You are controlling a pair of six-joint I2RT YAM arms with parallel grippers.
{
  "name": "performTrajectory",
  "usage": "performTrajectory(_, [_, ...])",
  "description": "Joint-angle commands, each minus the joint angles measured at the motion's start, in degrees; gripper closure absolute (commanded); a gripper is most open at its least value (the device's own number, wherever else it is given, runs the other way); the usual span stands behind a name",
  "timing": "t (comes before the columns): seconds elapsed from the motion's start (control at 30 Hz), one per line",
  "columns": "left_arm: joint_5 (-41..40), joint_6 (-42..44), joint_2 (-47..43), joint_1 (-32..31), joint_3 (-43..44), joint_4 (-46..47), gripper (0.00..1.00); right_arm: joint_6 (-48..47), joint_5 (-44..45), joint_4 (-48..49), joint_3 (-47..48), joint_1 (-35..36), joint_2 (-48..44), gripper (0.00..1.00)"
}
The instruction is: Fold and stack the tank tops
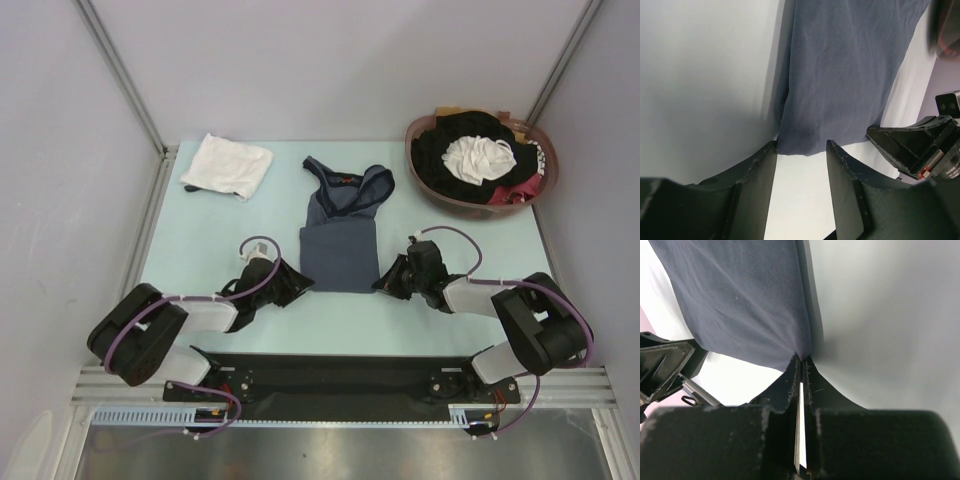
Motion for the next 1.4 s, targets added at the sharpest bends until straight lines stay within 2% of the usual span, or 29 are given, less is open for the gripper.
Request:
performTrajectory(0.0, [-0.9,0.7,3.4,-0.4,0.8,-8.5,0.49,-0.9,0.6,-0.5,0.1,0.4,-0.6,1.0])
performTrajectory(0.17, [-1.8,0.7,4.9,0.3,2.3,-10.9,0.51,-1.0,1.1,-1.5,0.0,0.6,-3.1,1.0])
performTrajectory(0.23, [-1.7,0.7,5.8,1.1,2.6,-10.3,0.61,-1.1,1.3,-1.8,-0.4,0.7,-3.7,1.0])
performTrajectory(0.27, [-1.2,0.7,6.2,1.6,2.4,-9.9,0.72,-1.1,1.5,-1.8,-0.5,0.7,-4.0,1.0])
performTrajectory(0.33, [-0.3,1.0,7.2,2.8,2.2,-7.6,0.83,-1.3,1.5,-2.0,-0.4,0.8,-4.2,1.0])
performTrajectory(0.37, [0.9,1.1,7.5,3.3,1.4,-6.3,0.95,-1.3,1.5,-2.1,-0.3,0.8,-4.2,1.0])
performTrajectory(0.4, [1.3,1.2,7.7,3.8,1.1,-4.5,1.0,-1.6,1.5,-2.2,-0.3,0.8,-4.2,1.0])
performTrajectory(0.47, [1.6,2.1,7.2,4.7,1.2,-3.7,1.0,-2.6,1.5,-2.5,0.4,1.0,-4.2,1.0])
performTrajectory(0.53, [0.1,5.0,4.9,4.2,2.4,-6.8,1.0,-4.5,1.5,-4.1,1.4,1.1,-4.2,1.0])
performTrajectory(0.7, [-4.5,10.7,-2.4,3.1,8.1,-18.3,1.0,-7.6,0.1,-7.2,4.1,1.4,-6.6,1.0])
performTrajectory(0.8, [-4.7,12.9,-5.6,3.0,11.9,-23.7,1.0,-9.8,0.1,-10.3,7.5,1.4,-9.3,1.0])
performTrajectory(0.93, [-3.6,15.2,-8.1,3.0,18.4,-30.7,1.0,-12.0,-1.9,-16.2,16.5,0.8,-10.9,1.0])
performTrajectory(1.03, [-3.2,17.5,-9.7,3.5,26.5,-37.7,1.0,-12.3,-3.6,-21.7,22.2,-0.3,-11.1,1.0])
performTrajectory(1.17, [-2.4,20.7,-10.5,5.2,42.7,-48.4,1.0,-13.2,-5.2,-31.2,37.0,-1.7,-10.4,1.0])
performTrajectory(1.23, [-1.0,21.5,-10.6,6.6,48.0,-50.9,1.0,-13.7,-5.7,-34.7,42.7,-2.2,-9.7,1.0])
performTrajectory(1.37, [-0.4,23.3,-10.5,7.2,63.9,-57.6,1.0,-13.9,-7.5,-39.6,54.9,-2.3,-9.7,1.0])
